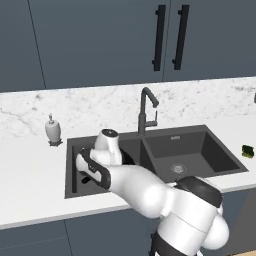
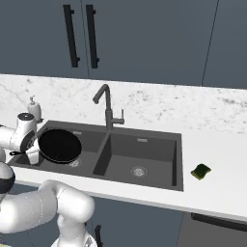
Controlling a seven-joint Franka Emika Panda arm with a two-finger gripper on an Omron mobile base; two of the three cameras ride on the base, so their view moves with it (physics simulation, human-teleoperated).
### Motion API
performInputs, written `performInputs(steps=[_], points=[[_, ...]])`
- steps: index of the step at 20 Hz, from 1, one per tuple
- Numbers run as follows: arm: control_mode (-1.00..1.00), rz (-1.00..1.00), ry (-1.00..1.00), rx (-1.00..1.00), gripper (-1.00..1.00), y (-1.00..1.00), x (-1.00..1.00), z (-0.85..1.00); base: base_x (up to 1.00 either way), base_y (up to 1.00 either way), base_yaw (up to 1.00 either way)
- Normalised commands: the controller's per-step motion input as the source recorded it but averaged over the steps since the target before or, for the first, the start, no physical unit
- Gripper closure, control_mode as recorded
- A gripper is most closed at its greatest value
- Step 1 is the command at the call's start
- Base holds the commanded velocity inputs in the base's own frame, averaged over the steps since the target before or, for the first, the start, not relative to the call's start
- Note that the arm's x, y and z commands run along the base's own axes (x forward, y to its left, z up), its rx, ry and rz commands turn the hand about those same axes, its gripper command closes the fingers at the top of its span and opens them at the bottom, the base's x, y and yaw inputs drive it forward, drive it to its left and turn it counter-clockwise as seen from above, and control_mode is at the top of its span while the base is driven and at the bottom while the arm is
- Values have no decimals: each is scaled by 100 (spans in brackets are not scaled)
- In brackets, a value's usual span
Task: Pick the pan and sponge and place them into the sink. Then turn on the water.
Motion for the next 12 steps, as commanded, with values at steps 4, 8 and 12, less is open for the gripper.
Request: performInputs(steps=[4,8,12], points=[[-100,-5,1,0,100,-4,50,0,0,0,0],[-100,-2,9,0,100,-19,44,0,0,0,0],[-100,0,9,0,100,-25,34,-11,0,0,0]])
